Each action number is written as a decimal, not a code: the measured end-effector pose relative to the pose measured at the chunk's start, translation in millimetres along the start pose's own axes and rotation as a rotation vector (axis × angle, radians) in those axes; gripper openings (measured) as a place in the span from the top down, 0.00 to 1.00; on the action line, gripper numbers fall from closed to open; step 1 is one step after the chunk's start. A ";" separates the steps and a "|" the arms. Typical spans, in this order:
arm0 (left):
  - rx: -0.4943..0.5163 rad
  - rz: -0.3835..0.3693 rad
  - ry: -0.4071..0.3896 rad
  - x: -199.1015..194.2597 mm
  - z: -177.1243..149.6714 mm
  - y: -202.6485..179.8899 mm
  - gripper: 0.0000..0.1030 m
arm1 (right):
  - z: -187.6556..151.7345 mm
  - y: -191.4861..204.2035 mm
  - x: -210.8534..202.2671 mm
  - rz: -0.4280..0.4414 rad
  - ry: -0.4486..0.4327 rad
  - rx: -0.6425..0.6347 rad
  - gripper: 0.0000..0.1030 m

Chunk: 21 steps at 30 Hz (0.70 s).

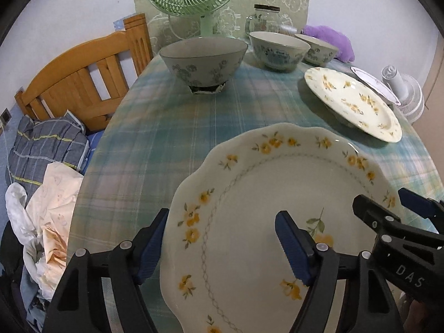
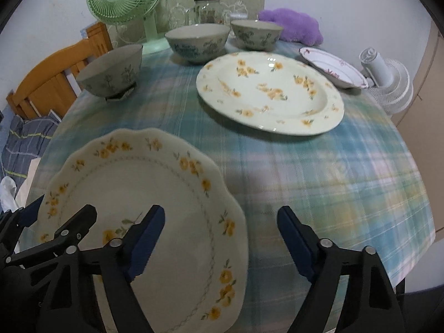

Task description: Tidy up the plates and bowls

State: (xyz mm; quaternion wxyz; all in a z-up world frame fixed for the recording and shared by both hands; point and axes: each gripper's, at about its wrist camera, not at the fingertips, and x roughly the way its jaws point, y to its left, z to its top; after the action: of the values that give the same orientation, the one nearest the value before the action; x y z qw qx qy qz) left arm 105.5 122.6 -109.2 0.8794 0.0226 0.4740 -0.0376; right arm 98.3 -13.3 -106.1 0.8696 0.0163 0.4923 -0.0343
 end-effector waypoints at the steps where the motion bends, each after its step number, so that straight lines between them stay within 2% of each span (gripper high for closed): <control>1: 0.003 0.000 0.005 1.1 -0.1 0.3 0.26 | -1.5 1.2 2.3 0.002 0.011 -0.001 0.22; 8: -0.007 -0.026 0.015 7.1 2.6 4.7 0.26 | -2.7 2.7 11.7 0.006 0.049 0.010 0.24; 10: -0.007 -0.033 0.019 8.1 4.1 5.0 0.26 | -1.6 3.6 12.2 0.012 0.049 0.008 0.27; 12: -0.009 -0.038 0.028 8.7 5.2 6.1 0.27 | -0.3 9.4 11.5 0.030 0.045 -0.008 0.37; 21: -0.020 -0.081 0.085 8.9 11.1 6.4 0.27 | 9.2 13.8 8.9 -0.010 0.073 -0.019 0.37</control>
State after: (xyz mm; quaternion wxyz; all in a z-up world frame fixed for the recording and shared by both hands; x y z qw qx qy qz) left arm 120.2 127.8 -110.5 0.8564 -0.0039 0.5118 -0.0676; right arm 111.7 -0.5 -109.0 0.8511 0.0070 0.5239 -0.0336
